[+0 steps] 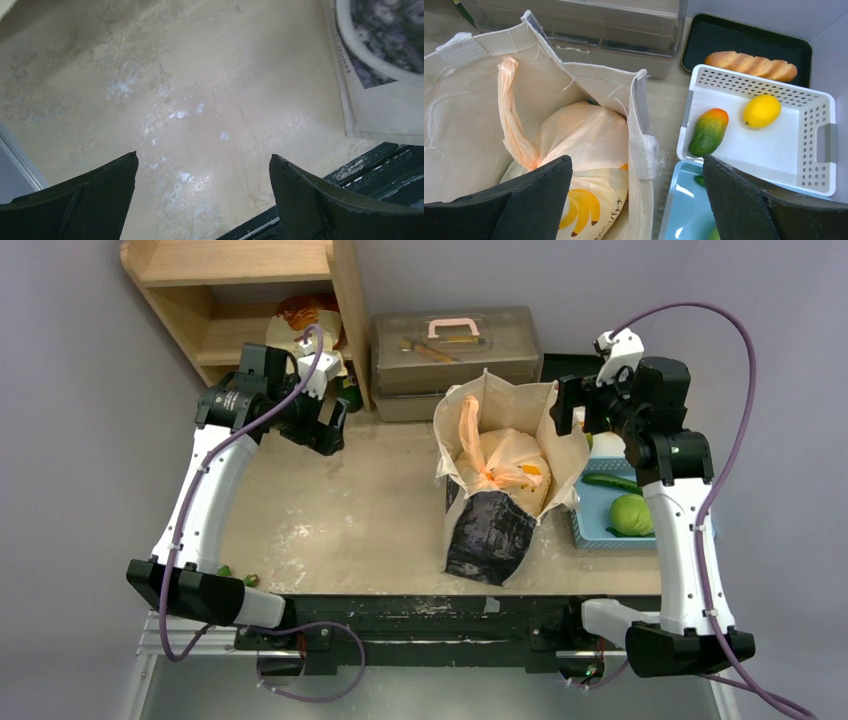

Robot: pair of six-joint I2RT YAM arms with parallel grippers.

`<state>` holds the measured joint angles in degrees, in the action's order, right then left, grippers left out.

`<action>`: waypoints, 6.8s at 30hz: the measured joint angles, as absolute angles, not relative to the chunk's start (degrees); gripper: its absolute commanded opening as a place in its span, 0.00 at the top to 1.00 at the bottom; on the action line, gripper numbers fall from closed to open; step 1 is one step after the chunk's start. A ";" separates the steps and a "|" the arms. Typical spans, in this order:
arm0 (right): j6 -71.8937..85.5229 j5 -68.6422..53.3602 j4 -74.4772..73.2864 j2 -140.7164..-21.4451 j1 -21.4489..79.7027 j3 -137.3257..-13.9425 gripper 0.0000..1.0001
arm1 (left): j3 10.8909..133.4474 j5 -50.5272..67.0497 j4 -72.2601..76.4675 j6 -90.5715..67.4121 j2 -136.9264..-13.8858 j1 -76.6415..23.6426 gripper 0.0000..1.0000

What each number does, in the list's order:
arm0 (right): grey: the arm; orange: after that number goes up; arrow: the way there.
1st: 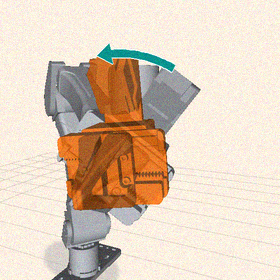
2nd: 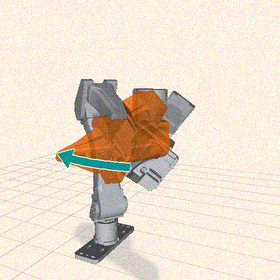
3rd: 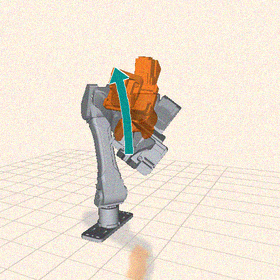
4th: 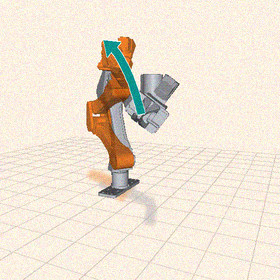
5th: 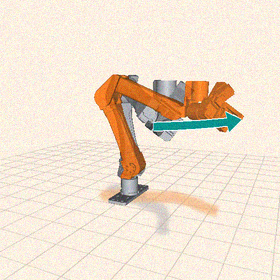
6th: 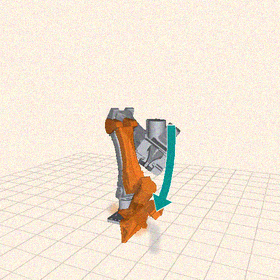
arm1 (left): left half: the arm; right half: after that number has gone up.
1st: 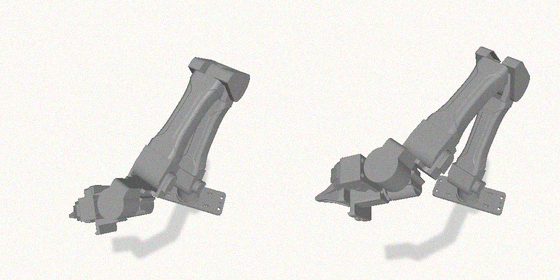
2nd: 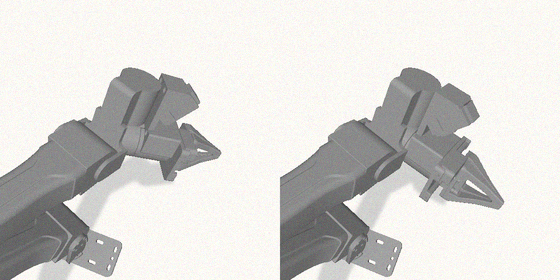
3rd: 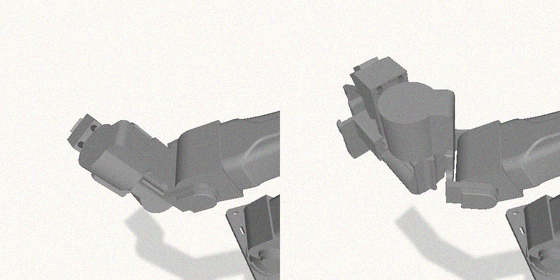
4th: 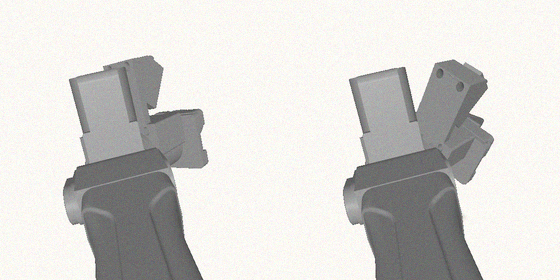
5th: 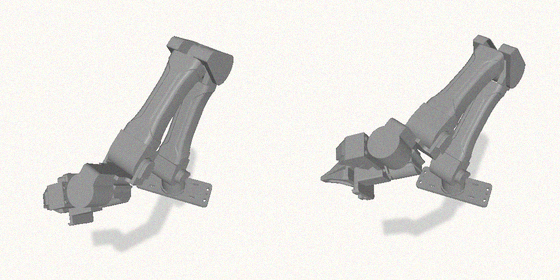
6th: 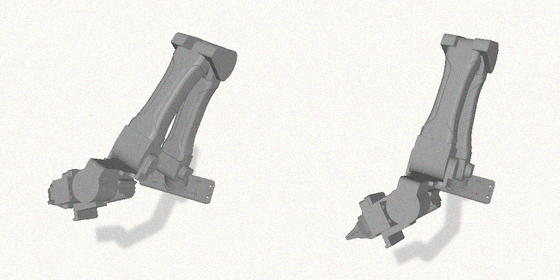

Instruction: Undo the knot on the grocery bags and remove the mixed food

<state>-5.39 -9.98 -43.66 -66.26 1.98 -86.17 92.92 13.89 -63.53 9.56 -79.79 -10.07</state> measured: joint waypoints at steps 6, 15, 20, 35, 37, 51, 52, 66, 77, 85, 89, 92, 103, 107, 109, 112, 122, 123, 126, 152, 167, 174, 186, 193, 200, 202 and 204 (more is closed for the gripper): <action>-7.38 -10.24 -48.86 -66.43 1.96 -87.42 0.01 | 110.61 16.60 -65.25 10.17 -87.39 -15.86 0.00; -12.01 -18.52 -57.82 -69.58 10.41 -96.47 0.03 | 123.96 19.09 -63.35 0.56 -98.43 -32.03 0.00; -12.47 -18.48 -58.89 -73.41 20.43 -97.38 0.03 | 123.76 16.47 -62.13 -6.98 -102.37 -39.68 0.07; -22.65 -13.10 -55.05 -73.82 26.50 -73.49 0.04 | 98.72 12.62 -50.26 -15.86 -93.56 -39.99 0.77; -24.60 -12.58 -54.15 -73.76 26.57 -70.91 0.04 | 97.58 13.43 -48.47 -15.94 -91.31 -39.99 0.81; -28.23 -11.40 -45.93 -78.06 26.96 -66.72 1.00 | 97.58 15.27 -46.22 -16.43 -90.24 -39.99 1.00; -28.25 -11.22 -45.84 -78.00 27.00 -66.72 1.00 | 97.58 15.25 -46.22 -16.40 -90.24 -39.99 1.00; -19.44 -9.74 -43.81 -72.69 26.61 -79.02 1.00 | 94.87 14.48 -45.32 -14.35 -88.68 -39.75 1.00; -14.90 -8.43 -44.31 -72.60 26.61 -86.04 1.00 | 93.71 14.66 -44.88 -14.09 -88.05 -37.32 1.00; -10.57 -8.08 -43.33 -75.81 26.63 -99.57 1.00 | 91.59 15.00 -43.62 -14.41 -86.24 -34.83 1.00; -8.51 -8.12 -40.58 -78.83 26.63 -108.18 1.00 | 91.24 15.03 -43.55 -14.41 -85.67 -34.09 1.00; -7.25 -8.25 -37.04 -80.84 26.63 -113.93 1.00 | 91.22 15.38 -43.83 -14.68 -85.62 -32.47 1.00; -5.39 -2.46 -27.97 -83.33 26.57 -124.07 1.00 | 89.43 15.00 -45.91 -11.51 -82.54 -22.13 1.00; -5.89 0.67 -27.79 -82.26 26.59 -123.02 1.00 | 87.29 17.02 -49.63 -7.16 -76.55 -15.84 1.00; -6.28 2.04 -27.77 -81.56 26.59 -121.93 1.00 | 87.24 18.06 -52.21 -4.14 -73.76 -10.66 1.00; -7.09 3.40 -27.35 -80.14 26.59 -119.15 1.00 | 87.24 18.63 -54.17 0.97 -70.76 -3.03 1.00; -8.01 4.99 -27.38 -78.59 26.59 -112.29 1.00 | 93.08 20.32 -56.45 11.77 -76.23 22.70 1.00; -8.01 4.99 -27.40 -78.56 26.59 -111.79 1.00 | 93.54 20.40 -56.21 12.40 -77.25 24.56 1.00; -8.01 4.99 -27.40 -78.26 26.59 -110.15 1.00 | 95.55 20.67 -56.12 14.33 -80.18 28.93 1.00; -7.90 0.40 -28.27 -70.39 26.59 -89.67 1.00 | 115.33 12.99 -59.05 22.11 -91.64 47.51 0.05; -4.91 -11.88 -27.55 -68.79 27.03 -74.35 1.00 | 117.97 30.79 -65.06 25.74 -75.09 28.08 0.00; -3.99 -17.34 -17.12 -75.09 30.81 -65.87 1.00 | 104.81 34.70 -65.67 24.77 -67.77 12.73 0.00; -21.43 -26.83 -17.61 -80.38 32.38 -56.16 0.08 | 77.95 33.91 -62.98 24.82 -65.95 -7.14 0.08; -24.47 -29.67 -29.87 -73.52 31.73 -64.62 0.14 | 66.43 38.48 -49.95 23.70 -62.41 -14.39 0.15; -25.08 -32.49 -31.64 -86.17 19.68 -79.15 0.27 | 64.05 32.95 -34.17 16.38 -71.70 -28.36 0.13; -25.45 -32.23 -31.35 -90.39 18.17 -79.00 0.28 | 63.99 30.44 -29.95 12.43 -75.42 -29.76 0.12; -25.87 -32.12 -31.33 -93.93 18.39 -77.67 0.30 | 63.90 27.99 -26.65 8.99 -78.63 -30.57 0.12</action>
<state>-25.87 -32.12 -31.33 -93.93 18.39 -77.67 63.90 27.99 -26.65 8.99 -78.63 -30.57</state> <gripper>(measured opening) 0.723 0.872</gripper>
